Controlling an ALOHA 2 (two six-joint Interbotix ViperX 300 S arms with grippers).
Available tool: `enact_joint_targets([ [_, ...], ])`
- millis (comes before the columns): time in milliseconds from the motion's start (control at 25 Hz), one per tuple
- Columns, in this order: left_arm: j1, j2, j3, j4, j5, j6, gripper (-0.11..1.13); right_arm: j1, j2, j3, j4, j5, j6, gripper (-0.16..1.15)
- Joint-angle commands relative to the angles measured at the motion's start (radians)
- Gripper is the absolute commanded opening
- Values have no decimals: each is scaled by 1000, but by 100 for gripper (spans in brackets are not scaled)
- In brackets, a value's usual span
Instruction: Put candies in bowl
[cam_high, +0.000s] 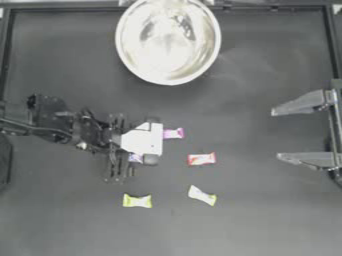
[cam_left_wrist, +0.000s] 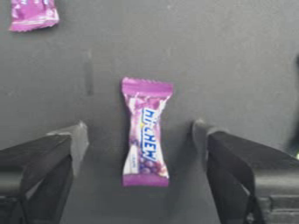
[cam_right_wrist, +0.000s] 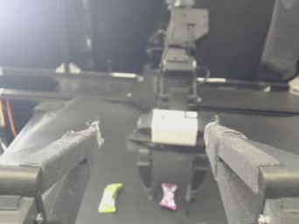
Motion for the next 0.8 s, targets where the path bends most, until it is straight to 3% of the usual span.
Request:
enact_joint_targets([
  [40,-2,-17,-21,2,11,2,77,0,9,-20,2,-5,2,100],
  [200,0,-15,-26,2,51,3,34,0,9,-20,2,-5,3,100],
  [280,-2,-18,-26,2,55,3,18,0,9,-20,2,-5,3,100],
  [520,-8,-64,-49,5,69,5,23,0,9,-20,2,-5,3,100],
  [800,-6,-235,-55,49,64,9,23,0,9,-20,3,-5,3,100],
])
